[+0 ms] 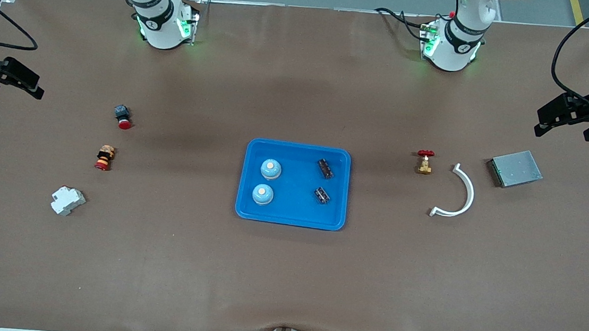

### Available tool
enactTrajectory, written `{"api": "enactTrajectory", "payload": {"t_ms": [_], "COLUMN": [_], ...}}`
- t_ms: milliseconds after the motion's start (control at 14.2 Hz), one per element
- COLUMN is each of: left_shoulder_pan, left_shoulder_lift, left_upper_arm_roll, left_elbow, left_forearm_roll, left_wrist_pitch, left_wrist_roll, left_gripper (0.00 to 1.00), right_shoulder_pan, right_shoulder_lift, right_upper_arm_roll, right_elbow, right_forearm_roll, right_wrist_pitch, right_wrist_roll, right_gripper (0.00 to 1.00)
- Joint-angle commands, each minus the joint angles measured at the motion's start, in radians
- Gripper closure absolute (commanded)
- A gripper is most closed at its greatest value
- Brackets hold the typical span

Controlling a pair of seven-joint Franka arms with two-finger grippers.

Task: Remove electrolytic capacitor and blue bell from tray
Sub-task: 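Reach the right gripper to a bell while the left gripper reaches a capacitor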

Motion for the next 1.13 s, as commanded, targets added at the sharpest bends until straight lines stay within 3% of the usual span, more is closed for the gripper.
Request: {"api": "enactTrajectory", "payload": {"t_ms": [0,352,704,1056], "left_shoulder_pan": [0.005,-0.001,-0.009,-0.029], "left_shoulder_lift": [0.011,0.014,0.098,0.191], "left_upper_arm_roll": [0.000,-0.002,-0.005,-0.018], "left_elbow": [0.025,0.028,0.057,0.057], "left_forearm_roll": [-0.006,-0.009,-0.020,-0.007], "left_wrist_pitch": [-0.023,-0.023,-0.021,-0.012], "left_wrist_roll": [0.027,0.007,-0.007,-0.010], "left_gripper": [0.00,0.00,0.00,0.00], "right_shoulder_pan": [-0.016,-0.016,-0.011,0.085], "right_shoulder_lift": [-0.019,-0.018,-0.018,-0.016], "right_upper_arm_roll": [0.013,0.013,0.016,0.017], "right_elbow": [-0.012,-0.014,-0.031,-0.147], "right_forearm_roll": [0.014,0.014,0.014,0.070], "right_wrist_pitch": [0.018,0.011,0.002,0.115], "right_wrist_roll": [0.009,0.009,0.012,0.093], "right_gripper": [0.00,0.00,0.00,0.00]}}
